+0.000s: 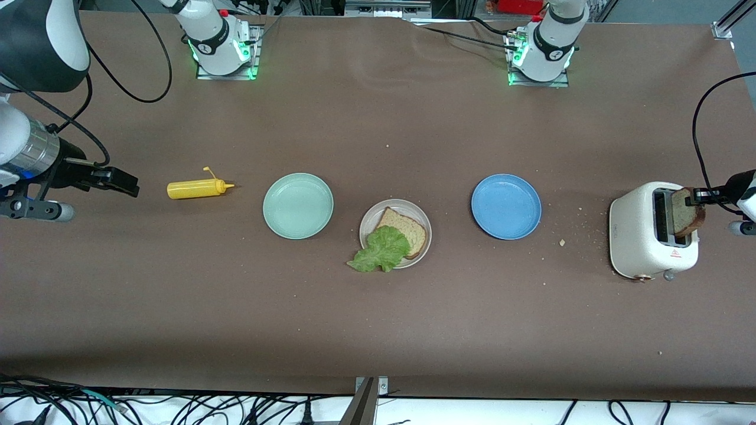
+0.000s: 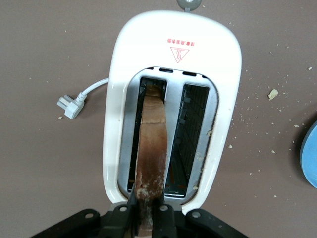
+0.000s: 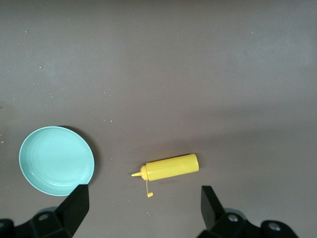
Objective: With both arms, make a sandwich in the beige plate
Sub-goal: 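Grasp the toaster bread slice with the left gripper and lift it, then carry the bread slice with the left gripper over the beige plate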
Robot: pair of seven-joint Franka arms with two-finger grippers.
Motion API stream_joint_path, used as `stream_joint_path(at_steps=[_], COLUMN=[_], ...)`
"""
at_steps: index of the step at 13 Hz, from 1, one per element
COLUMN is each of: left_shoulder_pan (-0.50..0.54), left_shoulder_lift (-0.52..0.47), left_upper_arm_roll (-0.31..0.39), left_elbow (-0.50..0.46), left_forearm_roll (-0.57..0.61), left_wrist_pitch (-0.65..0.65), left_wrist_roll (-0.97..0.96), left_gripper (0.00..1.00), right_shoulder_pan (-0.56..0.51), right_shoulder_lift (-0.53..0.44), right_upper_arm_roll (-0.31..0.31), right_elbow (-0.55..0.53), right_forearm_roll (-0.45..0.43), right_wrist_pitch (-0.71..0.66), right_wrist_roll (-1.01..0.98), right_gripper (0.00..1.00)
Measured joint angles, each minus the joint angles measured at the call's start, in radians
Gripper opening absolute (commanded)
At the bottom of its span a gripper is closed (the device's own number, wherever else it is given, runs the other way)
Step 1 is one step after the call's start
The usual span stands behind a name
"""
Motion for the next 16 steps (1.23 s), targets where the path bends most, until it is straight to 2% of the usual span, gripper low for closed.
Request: stream_joint_path(at_steps=[2,4,8,11,13,16], left_shoulder_pan=[-0.002,-0.003,-0.033,-0.058,-0.073,-0.132], left_shoulder_lift=[-0.013,-0.027,-0.053,-0.059,-0.057,-0.002], left_upper_arm_roll=[-0.007,-0.015,-0.021,-0.064,-0.098,-0.106], left_elbow=[0.019,0.078,0.280,0.401,0.420,0.410], left_forearm_roll=[0.000,0.000,0.000,-0.011,-0.119,-0.334], left_wrist_pitch=[-0.006,-0.066,-0.309,-0.484,-0.540,-0.548], left_wrist_roll=[0.019,0.045,0.063,0.095,0.095,0.049], left_gripper=[0.00,0.00,0.00,0.00,0.00,0.00], right_shoulder_pan=[0.000,0.000,0.000,0.000,0.000,0.000], right_shoulder_lift=[0.000,0.000,0.000,0.000,0.000,0.000], right_upper_arm_roll=[0.000,0.000,0.002,0.003,0.003,0.003], right_elbow=[0.000,-0.001,-0.003,-0.003,-0.003,-0.004], right_forearm_roll=[0.000,0.000,0.000,0.000,0.000,0.000], right_wrist_pitch=[-0.001,-0.001,-0.001,-0.001,-0.001,-0.001], right_wrist_roll=[0.002,0.006,0.008,0.008,0.008,0.008], right_gripper=[1.00,1.00,1.00,1.00,1.00,1.00])
